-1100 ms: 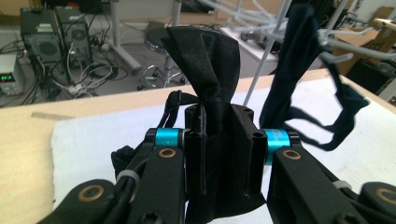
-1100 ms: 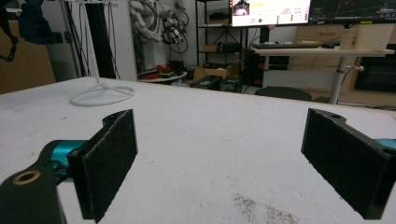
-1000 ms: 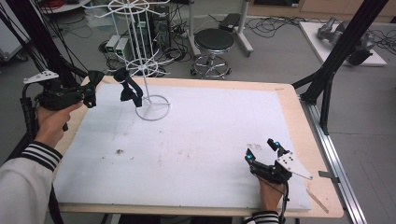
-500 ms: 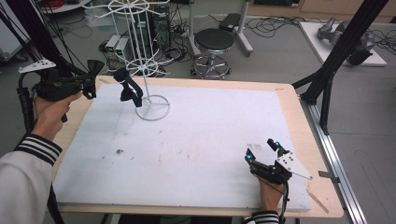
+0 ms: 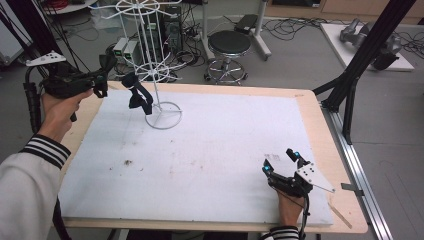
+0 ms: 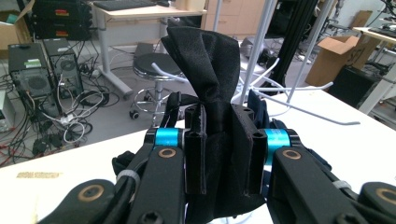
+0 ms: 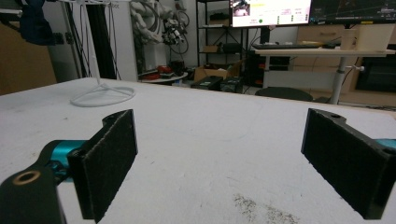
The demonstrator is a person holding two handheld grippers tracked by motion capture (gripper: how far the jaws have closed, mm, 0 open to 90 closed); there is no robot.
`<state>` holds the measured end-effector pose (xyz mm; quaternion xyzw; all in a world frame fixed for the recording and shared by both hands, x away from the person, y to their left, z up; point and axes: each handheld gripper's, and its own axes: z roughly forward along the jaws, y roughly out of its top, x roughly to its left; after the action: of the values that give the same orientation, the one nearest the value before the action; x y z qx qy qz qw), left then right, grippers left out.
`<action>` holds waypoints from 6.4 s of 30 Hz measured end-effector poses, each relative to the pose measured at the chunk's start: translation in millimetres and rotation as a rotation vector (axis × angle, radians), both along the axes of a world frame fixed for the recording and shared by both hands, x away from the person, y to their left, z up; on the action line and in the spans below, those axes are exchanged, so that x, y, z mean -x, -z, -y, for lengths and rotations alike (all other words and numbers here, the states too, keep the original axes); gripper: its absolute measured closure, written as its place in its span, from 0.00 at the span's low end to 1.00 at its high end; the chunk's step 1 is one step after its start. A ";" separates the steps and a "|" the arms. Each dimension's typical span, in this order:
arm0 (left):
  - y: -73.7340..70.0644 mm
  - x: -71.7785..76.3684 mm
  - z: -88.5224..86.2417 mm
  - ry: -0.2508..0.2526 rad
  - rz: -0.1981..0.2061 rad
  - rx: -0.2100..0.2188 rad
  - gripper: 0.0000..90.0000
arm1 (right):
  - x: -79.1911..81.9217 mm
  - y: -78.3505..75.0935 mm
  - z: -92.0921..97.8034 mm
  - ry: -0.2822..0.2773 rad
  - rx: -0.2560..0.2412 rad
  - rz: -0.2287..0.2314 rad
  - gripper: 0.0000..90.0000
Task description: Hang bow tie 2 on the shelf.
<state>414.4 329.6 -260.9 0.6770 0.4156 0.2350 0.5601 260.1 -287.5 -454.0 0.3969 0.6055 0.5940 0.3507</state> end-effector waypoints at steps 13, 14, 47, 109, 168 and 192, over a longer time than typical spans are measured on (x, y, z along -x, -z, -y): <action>-8.4 -9.9 11.0 0.021 0.009 0.000 0.84 | 0.4 0.0 0.0 0.001 -0.006 -0.004 0.11; -9.1 -10.8 12.5 0.020 0.009 0.000 0.84 | -0.4 0.0 0.7 0.003 0.002 0.007 0.11; -1.6 -23.7 41.7 0.069 -0.011 -0.012 0.84 | -0.2 0.1 1.0 0.000 -0.001 0.004 0.11; 17.4 -13.8 47.4 0.032 -0.056 -0.016 0.84 | 0.3 0.1 0.1 0.001 -0.006 -0.001 0.11; 0.4 -8.5 56.7 0.023 0.051 -0.130 0.35 | 0.4 0.1 0.4 0.002 0.001 0.006 0.11; 57.0 89.0 32.7 0.108 0.269 -0.148 0.16 | 0.2 0.1 -0.5 0.005 0.007 0.007 0.11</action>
<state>325.4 296.9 -318.0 0.7001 0.2815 0.3232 0.5710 259.9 -287.0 -454.1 0.3951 0.6052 0.5926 0.3556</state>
